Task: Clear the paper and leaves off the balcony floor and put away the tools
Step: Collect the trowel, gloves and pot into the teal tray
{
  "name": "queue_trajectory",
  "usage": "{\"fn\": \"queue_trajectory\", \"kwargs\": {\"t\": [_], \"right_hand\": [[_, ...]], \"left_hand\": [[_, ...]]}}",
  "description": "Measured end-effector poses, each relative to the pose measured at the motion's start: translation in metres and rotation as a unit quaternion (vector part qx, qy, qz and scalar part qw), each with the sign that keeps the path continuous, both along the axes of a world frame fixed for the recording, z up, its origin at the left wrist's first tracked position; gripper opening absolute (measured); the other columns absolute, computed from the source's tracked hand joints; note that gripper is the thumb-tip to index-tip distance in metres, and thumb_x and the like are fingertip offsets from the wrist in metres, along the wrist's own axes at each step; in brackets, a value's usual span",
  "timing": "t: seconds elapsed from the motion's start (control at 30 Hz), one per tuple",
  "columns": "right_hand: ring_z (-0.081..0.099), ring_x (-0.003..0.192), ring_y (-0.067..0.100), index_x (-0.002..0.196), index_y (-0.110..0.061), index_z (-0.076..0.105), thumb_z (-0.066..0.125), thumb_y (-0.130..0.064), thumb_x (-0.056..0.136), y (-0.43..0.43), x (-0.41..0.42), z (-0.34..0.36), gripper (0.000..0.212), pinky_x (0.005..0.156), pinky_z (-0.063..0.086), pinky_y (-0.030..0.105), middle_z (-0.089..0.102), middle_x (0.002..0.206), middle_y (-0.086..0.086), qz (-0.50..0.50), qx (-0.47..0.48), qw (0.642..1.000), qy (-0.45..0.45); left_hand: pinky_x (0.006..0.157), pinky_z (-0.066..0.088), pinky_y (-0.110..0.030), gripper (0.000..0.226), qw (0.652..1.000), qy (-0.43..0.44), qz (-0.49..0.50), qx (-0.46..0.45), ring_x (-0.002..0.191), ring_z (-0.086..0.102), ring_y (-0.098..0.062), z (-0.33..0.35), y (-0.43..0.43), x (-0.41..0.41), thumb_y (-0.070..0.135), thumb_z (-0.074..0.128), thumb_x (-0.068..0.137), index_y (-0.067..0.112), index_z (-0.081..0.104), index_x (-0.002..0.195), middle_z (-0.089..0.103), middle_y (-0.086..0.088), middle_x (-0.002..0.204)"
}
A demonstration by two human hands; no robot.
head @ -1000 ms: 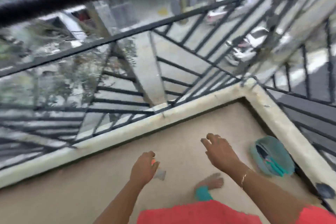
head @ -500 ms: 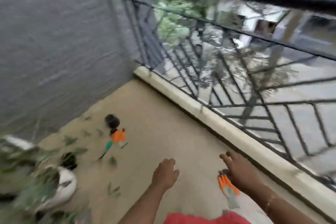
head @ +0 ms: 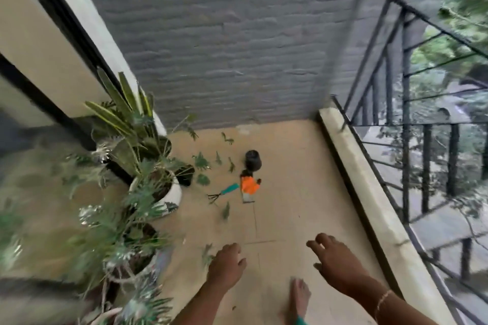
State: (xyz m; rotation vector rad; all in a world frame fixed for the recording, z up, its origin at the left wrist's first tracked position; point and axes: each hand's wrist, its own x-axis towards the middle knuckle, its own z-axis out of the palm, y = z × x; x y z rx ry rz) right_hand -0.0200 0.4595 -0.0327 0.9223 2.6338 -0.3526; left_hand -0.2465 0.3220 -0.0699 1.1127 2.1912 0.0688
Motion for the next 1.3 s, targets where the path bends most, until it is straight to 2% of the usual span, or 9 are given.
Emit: {"fn": "queue_trajectory", "kwargs": {"t": [0.1, 0.2, 0.3, 0.37, 0.83, 1.03, 1.1, 1.2, 1.3], "right_hand": [[0.048, 0.115, 0.027, 0.134, -0.020, 0.042, 0.059, -0.033, 0.086, 0.053, -0.010, 0.008, 0.053, 0.093, 0.043, 0.037, 0.044, 0.130, 0.007, 0.046, 0.025, 0.999, -0.015], [0.064, 0.073, 0.017, 0.100, -0.023, 0.067, 0.087, -0.043, 0.047, 0.109, -0.025, 0.016, 0.061, 0.056, 0.054, 0.028, 0.062, 0.093, 0.001, 0.057, 0.053, 0.997, -0.025], [0.053, 0.109, 0.026, 0.133, -0.018, 0.046, 0.061, -0.032, 0.085, 0.147, -0.047, 0.020, 0.052, 0.087, 0.047, 0.034, 0.049, 0.126, 0.008, 0.068, 0.020, 0.997, -0.013], [0.044, 0.120, 0.025, 0.141, -0.019, 0.033, 0.048, -0.030, 0.094, 0.166, -0.063, 0.019, 0.051, 0.096, 0.040, 0.033, 0.039, 0.136, 0.006, 0.073, 0.024, 0.997, 0.008], [0.041, 0.123, 0.025, 0.141, -0.020, 0.031, 0.046, -0.031, 0.094, 0.289, -0.208, -0.015, 0.050, 0.099, 0.038, 0.031, 0.036, 0.139, 0.005, 0.150, -0.007, 0.989, 0.003], [0.043, 0.120, 0.027, 0.140, -0.017, 0.034, 0.048, -0.028, 0.093, 0.349, -0.303, -0.048, 0.050, 0.097, 0.040, 0.034, 0.039, 0.136, 0.008, 0.220, -0.045, 0.972, -0.076], [0.053, 0.109, 0.030, 0.132, -0.014, 0.046, 0.062, -0.029, 0.084, 0.363, -0.331, -0.061, 0.052, 0.088, 0.048, 0.037, 0.049, 0.126, 0.011, 0.247, -0.032, 0.967, -0.063], [0.063, 0.060, 0.019, 0.093, -0.020, 0.062, 0.088, -0.036, 0.030, 0.385, -0.381, -0.097, 0.071, 0.045, 0.050, 0.026, 0.064, 0.081, 0.004, 0.281, -0.039, 0.957, -0.054], [0.059, 0.050, 0.015, 0.085, -0.024, 0.056, 0.086, -0.033, 0.020, 0.395, -0.422, -0.142, 0.072, 0.038, 0.044, 0.022, 0.062, 0.070, 0.000, 0.295, -0.088, 0.948, -0.079]], "left_hand": [[0.091, 0.038, -0.024, 0.035, 0.999, -0.001, 0.044, -0.010, 0.117, 0.050, -0.019, 0.003, 0.029, -0.016, 0.034, 0.045, 0.095, 0.014, 0.048, 0.124, 0.051, -0.005, 0.126], [0.089, 0.042, -0.023, 0.034, 0.995, -0.011, 0.098, -0.002, 0.113, 0.053, -0.018, 0.005, 0.055, -0.028, 0.034, 0.048, 0.094, 0.015, 0.050, 0.122, 0.053, -0.004, 0.124], [0.085, 0.041, -0.021, 0.033, 0.985, -0.038, 0.166, 0.011, 0.111, 0.055, -0.017, 0.003, 0.076, -0.040, 0.031, 0.050, 0.094, 0.012, 0.052, 0.121, 0.056, -0.006, 0.123], [0.080, 0.043, -0.023, 0.032, 0.976, -0.059, 0.210, 0.011, 0.108, 0.058, -0.020, -0.001, 0.087, -0.046, 0.029, 0.051, 0.094, 0.009, 0.054, 0.118, 0.060, -0.009, 0.119], [0.082, 0.043, -0.024, 0.014, 0.907, -0.135, 0.395, 0.055, 0.106, 0.059, -0.026, -0.031, 0.199, -0.150, 0.022, 0.055, 0.092, 0.011, 0.059, 0.100, 0.065, -0.013, 0.112], [0.087, 0.042, -0.027, 0.031, 0.903, -0.143, 0.405, 0.002, 0.112, 0.057, -0.026, -0.048, 0.255, -0.225, 0.028, 0.053, 0.093, 0.005, 0.060, 0.112, 0.064, -0.011, 0.117], [0.089, 0.041, -0.026, 0.031, 0.903, -0.153, 0.402, -0.003, 0.113, 0.056, -0.024, -0.052, 0.270, -0.243, 0.027, 0.053, 0.093, 0.004, 0.059, 0.113, 0.063, -0.010, 0.119], [0.091, 0.039, -0.024, 0.032, 0.887, -0.161, 0.433, -0.004, 0.116, 0.055, -0.022, -0.067, 0.299, -0.278, 0.025, 0.053, 0.094, 0.003, 0.058, 0.117, 0.062, -0.010, 0.122], [0.090, 0.041, -0.025, 0.030, 0.853, -0.175, 0.492, 0.010, 0.112, 0.057, -0.022, -0.095, 0.330, -0.296, 0.025, 0.054, 0.093, 0.004, 0.060, 0.114, 0.063, -0.010, 0.118]]}}
